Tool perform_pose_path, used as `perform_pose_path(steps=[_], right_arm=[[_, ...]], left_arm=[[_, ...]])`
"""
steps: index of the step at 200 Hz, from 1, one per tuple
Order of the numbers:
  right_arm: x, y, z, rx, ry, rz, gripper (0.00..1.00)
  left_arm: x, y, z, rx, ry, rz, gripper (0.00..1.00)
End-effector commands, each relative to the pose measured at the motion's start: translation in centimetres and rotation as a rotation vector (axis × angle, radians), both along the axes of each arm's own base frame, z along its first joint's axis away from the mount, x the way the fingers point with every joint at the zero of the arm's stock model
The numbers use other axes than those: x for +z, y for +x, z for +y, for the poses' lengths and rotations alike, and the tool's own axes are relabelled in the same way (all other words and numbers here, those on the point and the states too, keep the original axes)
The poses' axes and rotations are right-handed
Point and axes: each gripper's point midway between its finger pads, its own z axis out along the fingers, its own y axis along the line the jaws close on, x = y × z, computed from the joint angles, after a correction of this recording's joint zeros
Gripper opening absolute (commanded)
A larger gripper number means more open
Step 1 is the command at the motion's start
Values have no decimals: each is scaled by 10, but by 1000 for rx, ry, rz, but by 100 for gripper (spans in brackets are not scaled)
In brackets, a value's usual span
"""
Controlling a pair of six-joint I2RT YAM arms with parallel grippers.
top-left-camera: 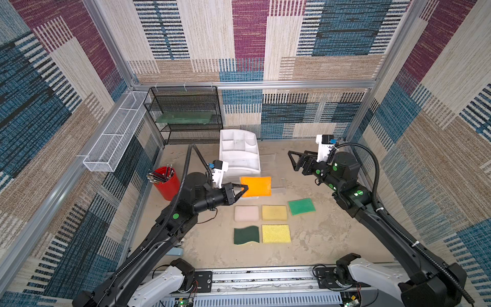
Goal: Take the sponge out of the drawer
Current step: Place the sponge at the center of the board.
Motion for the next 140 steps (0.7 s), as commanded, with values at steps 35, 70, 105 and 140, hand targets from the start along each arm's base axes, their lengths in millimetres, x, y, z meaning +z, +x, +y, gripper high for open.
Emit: perform_pose_path(steps=[35,70,105,140], right_arm=[[18,-10,-42,-134,-44,-109,95],[22,-29,-62,-186,-107,-148,95],[29,-45,-73,-206,-113,-188,95],[29,-49,-75,-197,-117,-191,95]], left_arm=[[-36,-3,-62,106,37,48,0],[-76,-23,-111,99,85,64,0],[-107,-37,-152,99,123,106,0],[-147,-50,-188,93,193,176,0]])
